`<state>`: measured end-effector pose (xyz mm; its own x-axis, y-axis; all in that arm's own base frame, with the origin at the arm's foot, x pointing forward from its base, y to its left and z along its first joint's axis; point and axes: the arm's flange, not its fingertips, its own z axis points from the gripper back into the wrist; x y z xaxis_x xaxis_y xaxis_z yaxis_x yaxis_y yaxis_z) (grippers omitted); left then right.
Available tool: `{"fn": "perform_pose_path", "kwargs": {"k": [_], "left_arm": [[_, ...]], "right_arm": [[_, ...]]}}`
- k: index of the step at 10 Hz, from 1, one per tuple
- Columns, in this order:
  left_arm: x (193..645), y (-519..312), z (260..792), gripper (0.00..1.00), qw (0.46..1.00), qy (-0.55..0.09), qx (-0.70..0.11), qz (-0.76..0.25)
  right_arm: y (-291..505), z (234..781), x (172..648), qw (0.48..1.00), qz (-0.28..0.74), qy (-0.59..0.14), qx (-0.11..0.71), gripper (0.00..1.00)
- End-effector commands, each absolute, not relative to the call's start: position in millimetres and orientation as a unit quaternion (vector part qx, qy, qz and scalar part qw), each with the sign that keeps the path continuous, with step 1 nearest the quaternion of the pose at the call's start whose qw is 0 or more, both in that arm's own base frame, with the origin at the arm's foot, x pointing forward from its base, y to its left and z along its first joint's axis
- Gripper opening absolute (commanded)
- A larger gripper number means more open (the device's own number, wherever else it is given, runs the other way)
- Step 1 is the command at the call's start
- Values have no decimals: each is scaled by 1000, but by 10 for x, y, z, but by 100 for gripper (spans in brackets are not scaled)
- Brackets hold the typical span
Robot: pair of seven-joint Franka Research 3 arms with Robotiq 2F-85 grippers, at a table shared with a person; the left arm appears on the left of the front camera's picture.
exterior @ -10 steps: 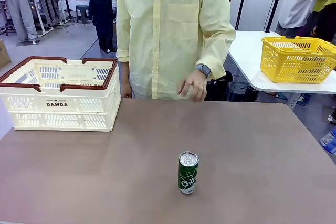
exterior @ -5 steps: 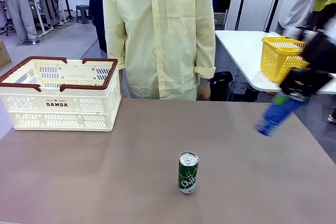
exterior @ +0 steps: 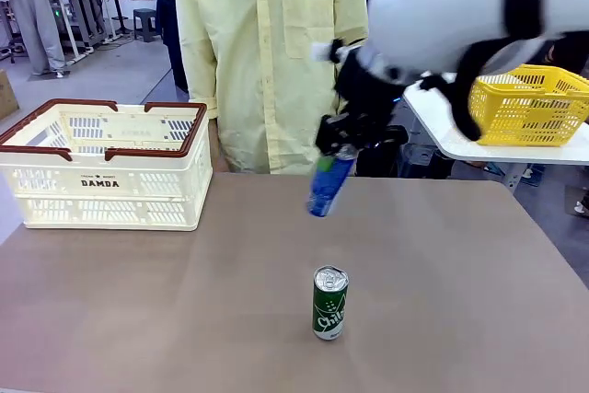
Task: Place the drinks into the Shopping basket.
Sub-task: Pick up one drink and place it into the Shopping basket.
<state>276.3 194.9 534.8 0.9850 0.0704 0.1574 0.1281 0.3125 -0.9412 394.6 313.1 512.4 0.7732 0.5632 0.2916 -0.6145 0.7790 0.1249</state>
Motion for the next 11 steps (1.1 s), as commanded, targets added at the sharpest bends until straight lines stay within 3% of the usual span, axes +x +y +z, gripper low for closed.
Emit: {"fn": "perform_pose_path", "kwargs": {"k": [1, 4, 7, 8, 9, 11], "left_arm": [[2753, 1950, 5371, 100, 801, -90, -591, -26], [2753, 1950, 5371, 100, 801, -90, -591, -26], [2753, 1950, 5371, 100, 801, -90, -591, -26], [2753, 1950, 5371, 100, 801, -90, -591, -26], [2753, 1950, 5371, 100, 801, -90, -591, -26], [2753, 1950, 5371, 100, 801, -90, -591, -26]], "right_arm": [[3516, 4884, 4070, 934, 332, -105, 78, 0], [4187, 4272, 3991, 935, 338, -101, 44, 0], [4286, 3881, 3941, 936, 341, -85, 11, 0], [4284, 3899, 3937, 933, 351, -79, 10, 46], [4263, 3922, 3945, 933, 352, -73, 9, 100], [4109, 4210, 4025, 936, 344, -57, 45, 100]]}}
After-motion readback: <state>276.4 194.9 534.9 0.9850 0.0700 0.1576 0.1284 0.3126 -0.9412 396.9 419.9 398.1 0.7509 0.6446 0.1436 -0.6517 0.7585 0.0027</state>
